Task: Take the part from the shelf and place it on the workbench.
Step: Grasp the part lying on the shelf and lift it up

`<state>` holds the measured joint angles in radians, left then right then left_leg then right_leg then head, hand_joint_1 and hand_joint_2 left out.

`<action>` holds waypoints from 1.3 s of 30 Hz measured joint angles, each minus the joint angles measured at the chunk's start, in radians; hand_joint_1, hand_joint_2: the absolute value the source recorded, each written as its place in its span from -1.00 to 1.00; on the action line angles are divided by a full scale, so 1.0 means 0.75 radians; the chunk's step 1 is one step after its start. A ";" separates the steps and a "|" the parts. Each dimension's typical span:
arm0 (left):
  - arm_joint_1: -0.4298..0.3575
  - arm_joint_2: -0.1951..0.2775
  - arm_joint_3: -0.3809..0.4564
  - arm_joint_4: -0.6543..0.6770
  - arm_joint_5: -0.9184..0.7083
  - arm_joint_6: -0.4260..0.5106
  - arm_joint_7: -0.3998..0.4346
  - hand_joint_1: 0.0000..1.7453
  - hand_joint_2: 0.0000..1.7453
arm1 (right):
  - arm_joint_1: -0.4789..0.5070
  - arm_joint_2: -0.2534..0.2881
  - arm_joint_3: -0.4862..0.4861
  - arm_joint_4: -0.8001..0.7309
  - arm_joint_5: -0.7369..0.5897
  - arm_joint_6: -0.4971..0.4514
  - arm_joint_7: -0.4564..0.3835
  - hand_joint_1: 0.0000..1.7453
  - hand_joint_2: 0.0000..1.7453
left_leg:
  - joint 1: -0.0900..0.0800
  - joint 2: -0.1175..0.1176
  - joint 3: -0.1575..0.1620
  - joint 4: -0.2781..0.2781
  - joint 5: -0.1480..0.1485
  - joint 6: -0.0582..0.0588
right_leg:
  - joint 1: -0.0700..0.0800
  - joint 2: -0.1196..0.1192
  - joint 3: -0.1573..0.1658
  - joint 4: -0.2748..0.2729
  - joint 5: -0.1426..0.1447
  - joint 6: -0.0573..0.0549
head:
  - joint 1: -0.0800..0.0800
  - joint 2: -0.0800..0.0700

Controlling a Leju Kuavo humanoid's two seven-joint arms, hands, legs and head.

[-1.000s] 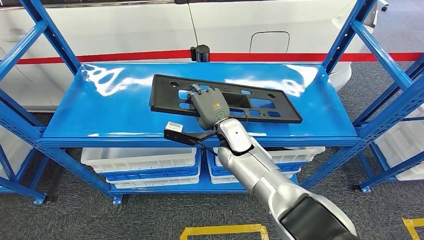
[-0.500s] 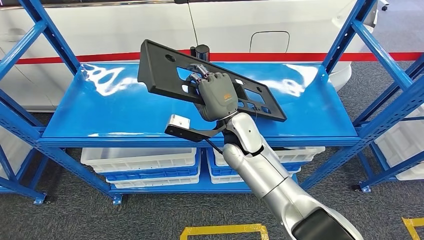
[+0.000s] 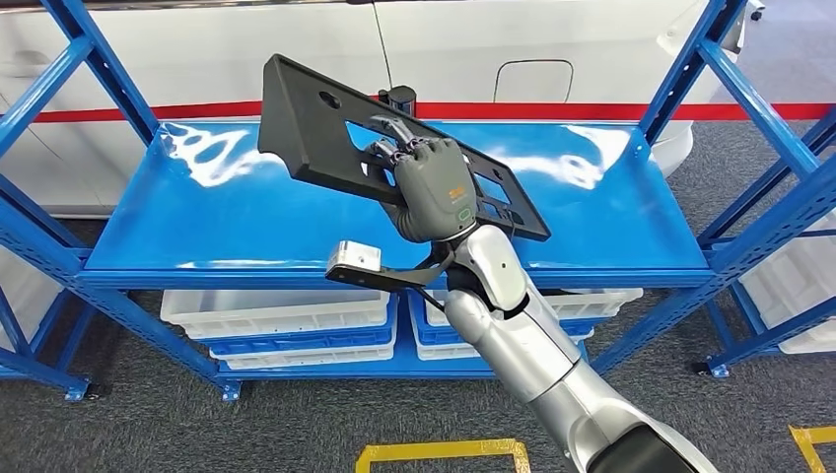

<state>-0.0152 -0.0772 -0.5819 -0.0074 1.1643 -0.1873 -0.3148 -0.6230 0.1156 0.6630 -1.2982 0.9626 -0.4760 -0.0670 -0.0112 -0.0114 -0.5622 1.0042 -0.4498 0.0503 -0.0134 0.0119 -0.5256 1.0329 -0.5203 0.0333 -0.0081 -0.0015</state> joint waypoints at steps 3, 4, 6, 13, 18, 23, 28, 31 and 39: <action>0.000 0.000 -0.005 0.000 0.008 -0.010 -0.002 -1.00 -1.00 | 0.004 -0.006 0.007 -0.040 -0.001 0.008 0.004 1.00 1.00 | 0.006 0.004 -0.004 -0.005 0.007 0.008 | 0.000 -0.002 -0.141 0.265 -0.096 -0.005 | 0.007 0.000; 0.000 0.000 -0.007 0.000 0.010 -0.011 -0.001 -1.00 -1.00 | 0.008 -0.009 0.010 -0.050 0.000 0.012 0.008 1.00 1.00 | 0.007 0.004 -0.005 -0.004 0.007 0.007 | -0.002 -0.002 -0.181 0.331 -0.107 0.000 | 0.007 0.000; -0.001 -0.001 -0.010 0.000 0.011 -0.011 -0.001 -1.00 -1.00 | 0.014 -0.014 0.015 -0.067 0.001 0.017 0.014 1.00 1.00 | 0.009 0.003 -0.005 -0.003 0.007 0.006 | -0.005 -0.003 -0.185 0.304 -0.060 0.027 | 0.007 0.000; -0.004 -0.001 -0.019 0.001 0.011 -0.010 -0.001 -1.00 -1.00 | 0.017 -0.024 0.027 -0.103 0.004 0.017 0.016 1.00 1.00 | 0.006 -0.002 -0.023 0.004 0.015 -0.044 | -0.003 -0.007 -0.051 -0.040 0.100 0.006 | 0.007 0.000; -0.003 -0.001 -0.020 0.002 0.011 -0.010 -0.001 -1.00 -1.00 | 0.016 -0.025 0.028 -0.113 0.004 0.015 0.009 1.00 1.00 | 0.021 0.004 -0.133 0.269 -0.161 -0.080 | -0.014 -0.013 -0.067 -0.049 0.119 -0.041 | 0.002 0.000; 0.001 0.002 -0.028 0.002 0.020 -0.012 -0.002 -1.00 -1.00 | 0.020 -0.030 0.031 -0.114 -0.003 0.012 -0.008 1.00 1.00 | 0.044 0.010 -0.061 0.205 -0.087 -0.100 | -0.018 -0.016 -0.083 -0.040 0.131 -0.036 | 0.002 0.000; 0.002 0.002 -0.042 0.002 0.034 -0.013 -0.004 -1.00 -1.00 | 0.013 -0.032 0.037 -0.121 -0.006 0.012 -0.013 1.00 1.00 | 0.034 0.000 0.014 0.031 -0.036 -0.086 | -0.009 -0.015 -0.110 -0.032 0.155 0.002 | -0.001 0.000; 0.003 0.001 -0.049 0.002 0.040 -0.014 -0.006 -1.00 -1.00 | 0.014 -0.038 0.040 -0.125 -0.014 0.012 -0.020 1.00 1.00 | 0.034 0.003 -0.012 0.023 -0.011 -0.047 | -0.009 -0.014 -0.157 0.031 0.109 0.006 | 0.001 0.000; 0.015 -0.002 -0.073 0.002 0.058 -0.016 -0.018 -1.00 -1.00 | 0.024 -0.055 0.050 -0.140 -0.048 0.022 -0.040 1.00 1.00 | 0.007 0.003 -0.099 0.024 0.060 -0.018 | 0.016 -0.015 -0.089 0.122 0.000 -0.010 | 0.007 0.000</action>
<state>-0.0043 -0.0789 -0.6365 -0.0063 1.2079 -0.1995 -0.3284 -0.6049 0.0742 0.7007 -1.4032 0.9262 -0.4593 -0.0971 -0.0062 -0.0093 -0.6362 1.0222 -0.4048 0.0366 -0.0015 0.0009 -0.5926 1.1242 -0.5204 0.0257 -0.0029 -0.0015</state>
